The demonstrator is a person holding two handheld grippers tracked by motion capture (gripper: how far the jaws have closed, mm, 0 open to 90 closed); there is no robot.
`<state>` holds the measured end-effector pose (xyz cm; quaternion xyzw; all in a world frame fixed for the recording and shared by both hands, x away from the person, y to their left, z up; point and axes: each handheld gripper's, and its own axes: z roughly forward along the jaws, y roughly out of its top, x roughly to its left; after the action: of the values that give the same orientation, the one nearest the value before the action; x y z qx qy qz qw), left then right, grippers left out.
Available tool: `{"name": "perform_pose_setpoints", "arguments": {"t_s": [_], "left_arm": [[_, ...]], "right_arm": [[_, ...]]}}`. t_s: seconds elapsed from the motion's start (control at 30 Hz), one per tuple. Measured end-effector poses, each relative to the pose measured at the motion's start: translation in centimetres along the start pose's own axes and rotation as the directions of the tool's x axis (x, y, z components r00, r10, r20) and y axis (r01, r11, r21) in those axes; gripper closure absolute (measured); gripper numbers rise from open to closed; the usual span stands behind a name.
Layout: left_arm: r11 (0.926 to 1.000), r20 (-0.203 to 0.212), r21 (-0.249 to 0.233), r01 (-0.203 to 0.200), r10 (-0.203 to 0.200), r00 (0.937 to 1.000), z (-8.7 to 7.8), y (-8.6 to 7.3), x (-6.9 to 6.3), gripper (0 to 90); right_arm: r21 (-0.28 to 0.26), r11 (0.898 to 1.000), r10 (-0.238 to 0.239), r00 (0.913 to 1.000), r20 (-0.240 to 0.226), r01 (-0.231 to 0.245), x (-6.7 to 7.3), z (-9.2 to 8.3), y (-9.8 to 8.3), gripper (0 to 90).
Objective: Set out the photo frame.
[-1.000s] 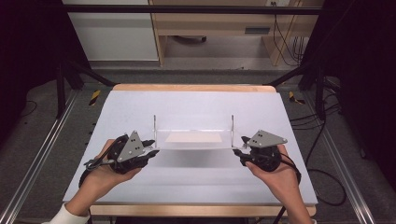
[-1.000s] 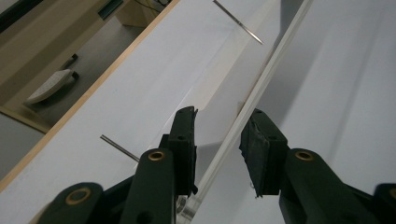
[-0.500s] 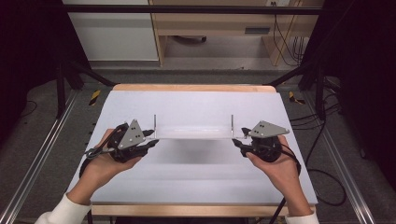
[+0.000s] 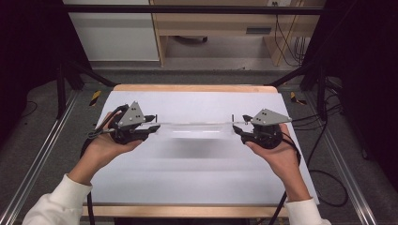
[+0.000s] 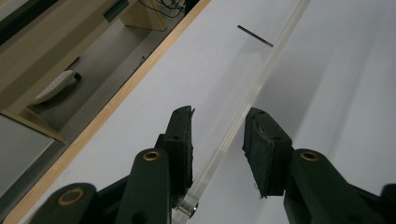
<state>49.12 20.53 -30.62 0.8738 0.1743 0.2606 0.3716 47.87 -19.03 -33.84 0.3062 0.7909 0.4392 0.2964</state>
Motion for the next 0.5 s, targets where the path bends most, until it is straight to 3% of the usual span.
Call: {"name": "perform_pose_setpoints", "arguments": {"t_s": [0.4, 0.5], "left_arm": [[0.9998, 0.002, 0.012, -0.018, 0.018, 0.9998, 0.7, 0.9, 2.2, 60.8], [0.9999, -0.001, 0.007, -0.008, 0.008, 1.0000, 1.0, 1.1, 2.6, 60.0]], "right_arm": [[0.000, 1.000, 0.015, 0.9997, -0.018, -0.015, -1.3, 0.7, 1.1, 51.8], [0.002, 1.000, 0.016, 0.9998, -0.016, -0.016, -1.5, 0.9, 1.4, 51.9]]}}
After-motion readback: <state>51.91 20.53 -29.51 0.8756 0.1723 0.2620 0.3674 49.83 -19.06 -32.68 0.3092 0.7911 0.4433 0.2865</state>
